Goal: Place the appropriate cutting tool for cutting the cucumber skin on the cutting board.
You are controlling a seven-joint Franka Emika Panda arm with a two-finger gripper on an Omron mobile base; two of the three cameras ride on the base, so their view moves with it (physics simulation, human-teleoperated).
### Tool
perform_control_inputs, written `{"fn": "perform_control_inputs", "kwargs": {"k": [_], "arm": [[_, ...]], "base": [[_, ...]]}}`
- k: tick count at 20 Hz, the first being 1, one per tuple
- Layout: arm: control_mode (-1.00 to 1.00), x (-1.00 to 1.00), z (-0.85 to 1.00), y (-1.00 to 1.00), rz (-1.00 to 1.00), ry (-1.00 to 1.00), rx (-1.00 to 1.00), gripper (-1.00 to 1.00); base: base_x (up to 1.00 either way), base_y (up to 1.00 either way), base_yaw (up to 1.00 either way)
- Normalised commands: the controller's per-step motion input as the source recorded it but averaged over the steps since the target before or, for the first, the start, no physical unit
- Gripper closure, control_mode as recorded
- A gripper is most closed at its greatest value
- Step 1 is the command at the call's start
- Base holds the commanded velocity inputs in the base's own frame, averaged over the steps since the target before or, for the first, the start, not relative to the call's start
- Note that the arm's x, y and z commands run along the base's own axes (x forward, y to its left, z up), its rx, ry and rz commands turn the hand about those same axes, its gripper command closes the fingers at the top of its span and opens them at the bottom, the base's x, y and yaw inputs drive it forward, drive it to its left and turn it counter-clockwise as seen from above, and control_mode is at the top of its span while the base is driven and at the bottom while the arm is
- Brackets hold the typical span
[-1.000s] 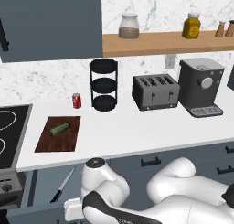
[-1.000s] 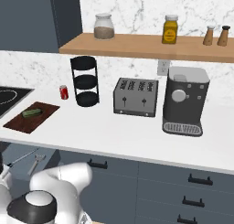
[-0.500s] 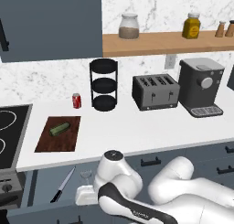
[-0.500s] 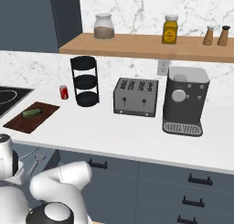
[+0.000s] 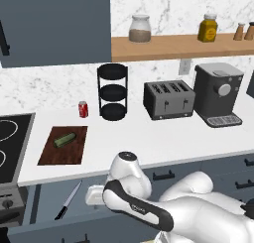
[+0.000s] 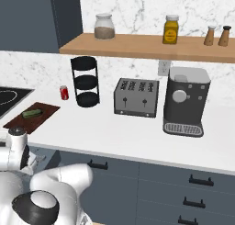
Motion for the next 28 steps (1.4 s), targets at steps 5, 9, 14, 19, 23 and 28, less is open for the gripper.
{"fn": "perform_control_inputs", "kwargs": {"k": [5, 9, 14, 19, 23, 28], "arm": [[-1.0, 0.44, -0.36, 0.2, 0.0, 0.08, -0.06, -1.0], [-1.0, 0.31, -0.64, 0.29, 0.0, 0.12, -0.09, -1.0], [-1.0, 0.14, -0.63, 0.51, 0.01, 0.11, -0.1, -1.0], [-1.0, -0.32, -0.22, 0.47, 0.05, 0.05, -0.02, -1.0], [-1.0, -0.84, 0.0, 0.26, 0.01, 0.0, 0.0, -1.0], [-1.0, -1.0, 0.0, 0.13, 0.0, 0.0, 0.0, -1.0]], "base": [[0.0, 0.0, 0.0], [0.0, 0.0, 0.0], [0.0, 0.0, 0.0], [0.0, 0.0, 0.0], [0.0, 0.0, 0.0], [0.0, 0.0, 0.0]]}}
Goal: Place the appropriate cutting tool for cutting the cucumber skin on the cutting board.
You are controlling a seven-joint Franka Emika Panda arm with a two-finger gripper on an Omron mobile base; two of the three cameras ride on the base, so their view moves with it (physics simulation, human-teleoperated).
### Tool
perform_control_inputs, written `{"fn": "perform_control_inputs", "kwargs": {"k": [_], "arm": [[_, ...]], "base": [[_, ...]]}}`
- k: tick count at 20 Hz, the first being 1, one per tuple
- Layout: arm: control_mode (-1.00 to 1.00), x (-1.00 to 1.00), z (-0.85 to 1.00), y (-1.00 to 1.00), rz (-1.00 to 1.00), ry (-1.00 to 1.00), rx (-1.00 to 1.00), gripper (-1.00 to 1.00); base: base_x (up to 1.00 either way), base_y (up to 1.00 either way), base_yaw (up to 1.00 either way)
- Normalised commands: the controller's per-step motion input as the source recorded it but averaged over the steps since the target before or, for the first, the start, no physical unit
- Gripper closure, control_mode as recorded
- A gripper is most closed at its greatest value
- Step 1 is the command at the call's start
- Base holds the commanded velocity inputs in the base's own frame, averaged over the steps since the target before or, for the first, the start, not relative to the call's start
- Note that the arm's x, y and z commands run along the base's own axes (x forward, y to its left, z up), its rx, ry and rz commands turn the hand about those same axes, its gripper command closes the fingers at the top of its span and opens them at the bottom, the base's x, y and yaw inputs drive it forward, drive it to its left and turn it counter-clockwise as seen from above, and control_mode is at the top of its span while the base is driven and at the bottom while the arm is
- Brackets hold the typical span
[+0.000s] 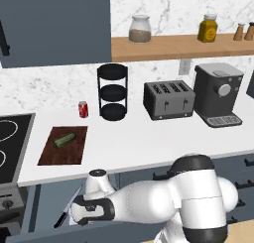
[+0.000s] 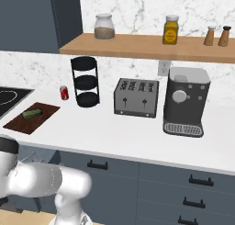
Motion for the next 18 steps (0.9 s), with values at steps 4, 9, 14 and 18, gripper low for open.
{"fn": "perform_control_inputs", "kwargs": {"k": [4, 9, 14, 18], "arm": [[-1.0, -1.0, 0.0, 0.03, 0.0, 0.0, 0.0, -1.0], [-1.0, -1.0, 0.0, 0.0, 0.0, 0.06, 0.01, -1.0], [-1.0, -0.12, 0.3, 0.0, 0.0, 0.03, 0.0, -1.0], [-1.0, 0.64, 0.44, -0.02, 0.0, 0.0, 0.0, -1.0]], "base": [[0.0, 0.0, 0.0], [0.0, 0.0, 0.0], [0.0, 0.0, 0.0], [0.0, 0.0, 0.0]]}}
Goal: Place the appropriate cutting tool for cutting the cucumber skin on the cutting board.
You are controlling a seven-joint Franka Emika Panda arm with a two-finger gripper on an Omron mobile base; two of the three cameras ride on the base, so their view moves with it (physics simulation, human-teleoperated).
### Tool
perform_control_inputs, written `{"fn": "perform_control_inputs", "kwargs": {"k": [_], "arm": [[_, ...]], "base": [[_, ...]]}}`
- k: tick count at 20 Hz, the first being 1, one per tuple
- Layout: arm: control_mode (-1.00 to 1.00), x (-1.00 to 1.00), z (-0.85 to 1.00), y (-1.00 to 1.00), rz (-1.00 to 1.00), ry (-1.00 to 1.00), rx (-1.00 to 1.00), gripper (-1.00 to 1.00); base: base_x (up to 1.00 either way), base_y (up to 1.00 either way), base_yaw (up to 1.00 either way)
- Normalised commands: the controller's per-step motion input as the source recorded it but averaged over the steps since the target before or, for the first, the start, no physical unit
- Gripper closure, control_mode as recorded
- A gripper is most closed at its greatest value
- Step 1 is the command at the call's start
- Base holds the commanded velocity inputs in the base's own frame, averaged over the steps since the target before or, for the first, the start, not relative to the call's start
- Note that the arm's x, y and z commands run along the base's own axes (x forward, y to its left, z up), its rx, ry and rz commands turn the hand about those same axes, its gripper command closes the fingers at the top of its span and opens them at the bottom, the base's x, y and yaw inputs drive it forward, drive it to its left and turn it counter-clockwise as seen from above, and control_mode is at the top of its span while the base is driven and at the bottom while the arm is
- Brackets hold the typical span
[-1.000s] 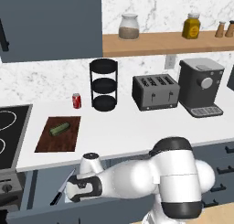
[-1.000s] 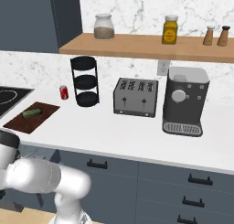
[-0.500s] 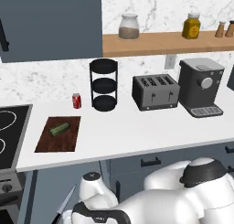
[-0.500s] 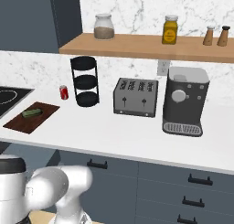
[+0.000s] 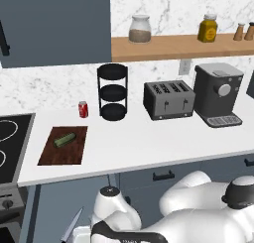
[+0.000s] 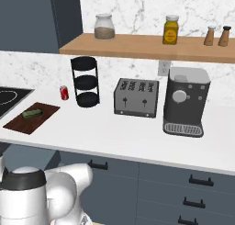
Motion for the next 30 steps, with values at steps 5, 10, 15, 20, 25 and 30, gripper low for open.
{"fn": "perform_control_inputs", "kwargs": {"k": [5, 10, 15, 20, 25, 30], "arm": [[-1.0, 0.57, 0.13, 0.0, 0.0, 0.0, 0.0, -1.0], [-1.0, 0.39, 0.0, 0.01, 0.0, -0.01, -0.02, -1.0], [-1.0, 0.16, -0.1, 0.0, 0.0, 0.0, -0.03, -1.0], [-1.0, 0.09, -0.09, 0.0, 0.0, 0.0, -0.01, -1.0], [-1.0, 0.05, -0.13, 0.0, 0.0, 0.0, 0.0, -1.0], [-1.0, 0.0, -0.2, 0.0, 0.0, 0.0, 0.0, -1.0]], "base": [[0.0, 0.0, 0.0], [0.0, 0.0, 0.0], [0.0, 0.0, 0.0], [0.0, 0.0, 0.0], [0.0, 0.0, 0.0], [0.0, 0.0, 0.0]]}}
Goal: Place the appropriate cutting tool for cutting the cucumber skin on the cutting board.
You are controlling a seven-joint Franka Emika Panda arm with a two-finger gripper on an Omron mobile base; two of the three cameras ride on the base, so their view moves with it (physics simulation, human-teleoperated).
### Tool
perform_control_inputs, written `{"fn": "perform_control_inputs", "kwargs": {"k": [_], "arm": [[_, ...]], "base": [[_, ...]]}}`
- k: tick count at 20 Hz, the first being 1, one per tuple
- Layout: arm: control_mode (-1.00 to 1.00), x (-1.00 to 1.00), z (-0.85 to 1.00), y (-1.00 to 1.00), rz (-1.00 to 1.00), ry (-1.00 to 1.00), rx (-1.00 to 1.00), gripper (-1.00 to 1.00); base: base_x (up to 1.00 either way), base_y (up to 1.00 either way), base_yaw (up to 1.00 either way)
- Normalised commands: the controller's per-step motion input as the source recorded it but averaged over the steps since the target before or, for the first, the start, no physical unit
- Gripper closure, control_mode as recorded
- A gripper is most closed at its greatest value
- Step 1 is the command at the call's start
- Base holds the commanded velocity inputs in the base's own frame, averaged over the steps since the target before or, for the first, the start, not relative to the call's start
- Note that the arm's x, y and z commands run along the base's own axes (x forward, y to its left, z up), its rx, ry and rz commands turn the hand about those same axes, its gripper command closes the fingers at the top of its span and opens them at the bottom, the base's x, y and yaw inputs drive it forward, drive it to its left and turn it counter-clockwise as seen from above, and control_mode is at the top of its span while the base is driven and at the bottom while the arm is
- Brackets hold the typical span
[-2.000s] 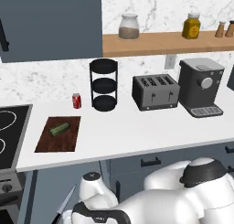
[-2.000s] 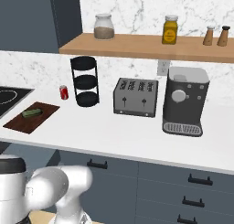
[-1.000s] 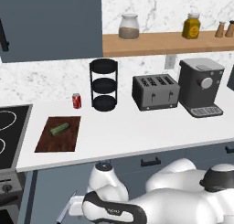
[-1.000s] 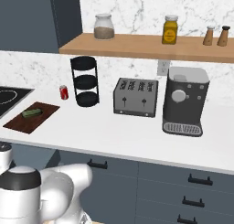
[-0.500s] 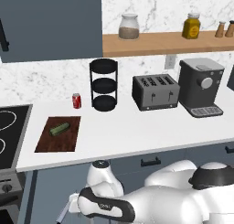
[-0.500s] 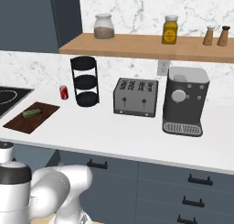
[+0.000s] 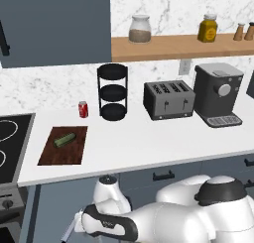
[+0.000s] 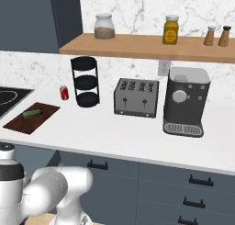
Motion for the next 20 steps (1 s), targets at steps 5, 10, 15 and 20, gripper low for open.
{"fn": "perform_control_inputs", "kwargs": {"k": [5, 10, 15, 20], "arm": [[-1.0, 0.0, -0.23, -0.01, 0.0, 0.01, -0.01, -1.0], [-1.0, 0.0, -0.28, 0.0, 0.0, 0.01, -0.01, -1.0], [-1.0, 0.0, -0.4, 0.0, 0.0, 0.06, -0.01, -1.0], [-1.0, -0.13, -0.69, 0.0, 0.0, 0.14, -0.01, -1.0]], "base": [[0.0, 0.0, 0.0], [0.0, 0.0, 0.0], [0.0, 0.0, 0.0], [0.0, 0.0, 0.0]]}}
